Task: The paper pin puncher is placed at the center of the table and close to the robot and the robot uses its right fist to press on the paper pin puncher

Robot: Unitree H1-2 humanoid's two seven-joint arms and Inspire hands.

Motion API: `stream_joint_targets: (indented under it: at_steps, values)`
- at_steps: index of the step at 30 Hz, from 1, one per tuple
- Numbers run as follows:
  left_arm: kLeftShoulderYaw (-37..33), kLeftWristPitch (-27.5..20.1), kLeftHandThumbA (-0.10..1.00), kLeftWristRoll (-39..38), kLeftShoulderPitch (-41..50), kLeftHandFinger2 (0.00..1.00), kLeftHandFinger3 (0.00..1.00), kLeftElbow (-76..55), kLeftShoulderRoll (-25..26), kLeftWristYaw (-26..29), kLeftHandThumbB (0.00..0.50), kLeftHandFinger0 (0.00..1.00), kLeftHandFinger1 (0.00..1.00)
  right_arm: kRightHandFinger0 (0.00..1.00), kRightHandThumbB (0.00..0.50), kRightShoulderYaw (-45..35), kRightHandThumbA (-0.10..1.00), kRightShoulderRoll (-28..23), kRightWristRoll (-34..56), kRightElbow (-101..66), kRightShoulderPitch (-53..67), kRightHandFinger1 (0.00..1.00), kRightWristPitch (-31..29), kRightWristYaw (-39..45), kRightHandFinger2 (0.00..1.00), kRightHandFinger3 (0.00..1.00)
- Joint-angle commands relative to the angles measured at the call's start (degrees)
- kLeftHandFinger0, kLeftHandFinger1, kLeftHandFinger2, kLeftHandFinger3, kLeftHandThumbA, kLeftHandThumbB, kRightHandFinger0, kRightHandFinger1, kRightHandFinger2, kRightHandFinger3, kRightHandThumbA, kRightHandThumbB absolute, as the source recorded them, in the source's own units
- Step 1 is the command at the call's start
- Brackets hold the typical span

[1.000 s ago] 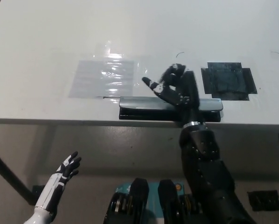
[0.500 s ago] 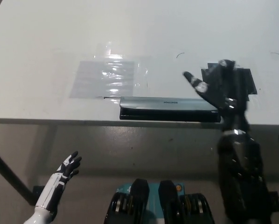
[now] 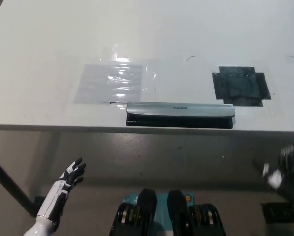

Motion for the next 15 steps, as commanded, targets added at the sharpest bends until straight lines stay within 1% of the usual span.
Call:
stream_joint_targets:
  at_steps: [1,2,3,5,6,7,9,10,11,13,14,15]
  values:
    - [-0.08,-2.11,1.00,0.11,-0.75,1.00,1.00,-1.66,1.40,-1.02,0.204,1.00,1.00,0.94,0.250,2.73,1.00,-2.00,-1.23,4.14,0.44,1.00,0.54,4.61,1.00,1.00]
    - [-0.10,-2.13,1.00,0.01,-0.70,1.00,1.00,-1.67,1.42,-1.07,0.205,1.00,1.00,1.00,0.241,3.10,1.00,-2.32,-1.56,4.94,0.47,1.00,0.25,4.95,1.00,1.00]
    - [-0.15,-2.03,1.00,0.12,-1.12,1.00,1.00,-1.54,1.25,-0.90,0.191,1.00,1.00,1.00,0.217,4.02,1.00,-3.16,-2.93,7.77,0.04,1.00,-1.03,5.79,1.00,1.00]
    - [-0.34,-1.94,1.00,0.23,-0.84,1.00,1.00,-1.82,1.20,-0.95,0.183,1.00,1.00,1.00,0.219,4.93,1.00,-3.65,-4.19,11.15,0.09,1.00,-2.60,6.13,1.00,1.00]
    - [-0.51,-1.78,1.00,0.23,-0.31,1.00,1.00,-2.19,1.20,-1.10,0.183,1.00,1.00,1.00,0.238,5.35,1.00,-3.72,-4.74,12.84,0.51,1.00,-3.65,6.04,1.00,1.00]
    - [-0.51,-1.90,1.00,0.07,-0.69,1.00,1.00,-1.86,1.22,-1.17,0.188,1.00,1.00,1.00,0.230,5.59,1.00,-3.72,-5.16,14.75,-0.11,1.00,-4.80,5.95,1.00,1.00]
    - [-0.35,-2.93,1.00,-0.04,-1.51,1.00,1.00,-0.44,1.23,-0.97,0.200,1.00,1.00,1.00,0.312,5.82,1.00,-3.18,-5.96,19.62,-1.60,1.00,-6.45,5.45,1.00,1.00]
    - [-0.32,-3.07,1.00,-0.07,-1.48,1.00,1.00,-0.47,1.27,-0.96,0.200,1.00,1.00,1.00,0.319,5.73,1.00,-2.78,-6.03,20.57,-1.87,1.00,-6.03,5.05,1.00,1.00]
    - [-0.26,-3.05,1.00,-0.12,-1.45,1.00,1.00,-0.48,1.29,-0.93,0.206,1.00,1.00,1.00,0.308,5.90,1.00,-2.73,-5.34,22.06,-2.36,1.00,-6.50,5.72,1.00,1.00]
    - [-0.18,-2.56,1.00,-0.27,-1.53,1.00,1.00,-1.05,1.26,-0.89,0.184,1.00,1.00,1.00,0.302,6.32,1.00,-3.20,-5.65,24.59,-3.69,1.00,-6.61,6.56,1.00,1.00]
    - [-0.13,-2.46,1.00,-0.25,-1.69,1.00,1.00,-1.19,1.25,-0.82,0.176,1.00,1.00,1.00,0.290,6.49,1.00,-3.52,-3.83,25.36,-4.26,1.00,-6.35,8.20,1.00,1.00]
    - [-0.12,-2.42,1.00,-0.23,-1.78,1.00,1.00,-1.20,1.26,-0.80,0.176,1.00,1.00,1.00,0.289,6.50,1.00,-3.54,-3.62,25.61,-4.45,1.00,-6.42,8.41,1.00,1.00]
